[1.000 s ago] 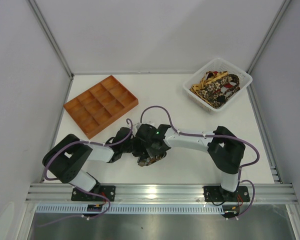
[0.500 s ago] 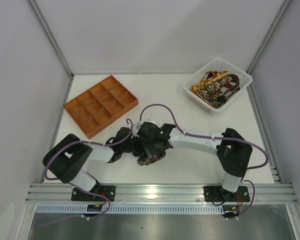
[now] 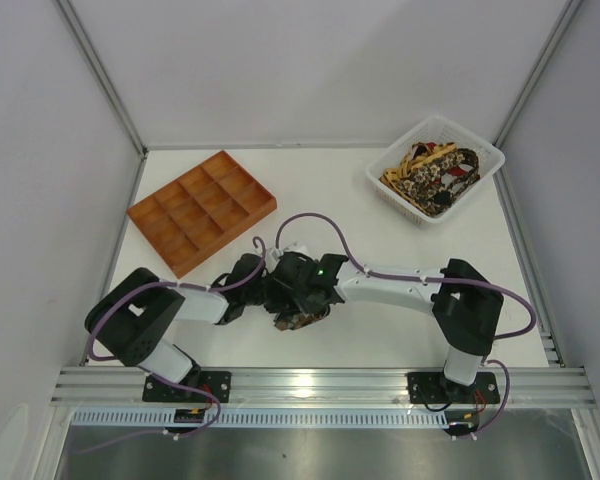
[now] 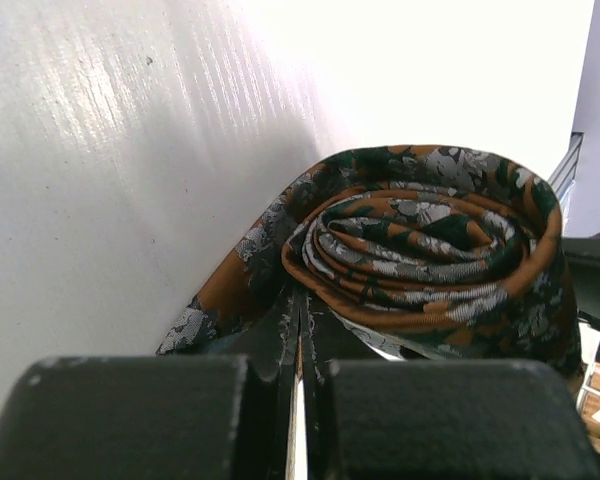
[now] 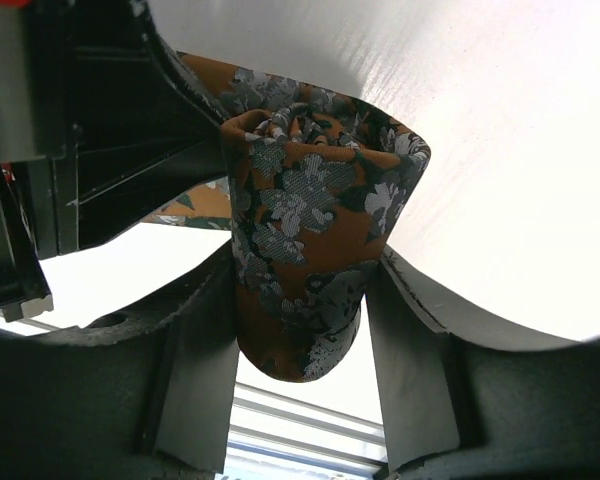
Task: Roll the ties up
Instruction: Roll the tie
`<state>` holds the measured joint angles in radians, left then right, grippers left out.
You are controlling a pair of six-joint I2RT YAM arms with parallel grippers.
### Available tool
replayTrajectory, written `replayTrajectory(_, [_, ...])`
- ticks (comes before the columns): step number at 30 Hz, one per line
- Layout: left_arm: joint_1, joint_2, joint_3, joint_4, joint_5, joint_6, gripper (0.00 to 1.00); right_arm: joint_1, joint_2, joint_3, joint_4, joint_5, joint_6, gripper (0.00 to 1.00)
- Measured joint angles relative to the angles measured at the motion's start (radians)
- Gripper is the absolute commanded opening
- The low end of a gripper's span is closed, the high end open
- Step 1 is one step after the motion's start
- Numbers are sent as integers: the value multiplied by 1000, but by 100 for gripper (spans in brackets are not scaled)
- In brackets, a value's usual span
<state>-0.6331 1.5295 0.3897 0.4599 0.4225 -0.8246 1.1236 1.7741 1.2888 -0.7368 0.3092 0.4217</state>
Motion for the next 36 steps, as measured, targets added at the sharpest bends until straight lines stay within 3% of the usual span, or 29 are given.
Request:
replayTrajectory(9, [0, -66, 11, -113, -27, 23, 16, 59, 7, 0, -20, 107, -12, 50])
replayTrajectory(13, [1, -161, 11, -191, -49, 41, 18, 74, 16, 0, -33, 158, -8, 51])
replayTrajectory(18, [13, -228, 11, -220, -51, 47, 13, 85, 17, 0, -45, 205, -3, 54])
replayTrajectory(25, [16, -160, 11, -171, -12, 24, 9, 128, 58, 22, -60, 242, 22, 66])
replayTrajectory(36, [19, -118, 11, -154, 28, 20, 9, 139, 75, 49, -101, 285, 45, 74])
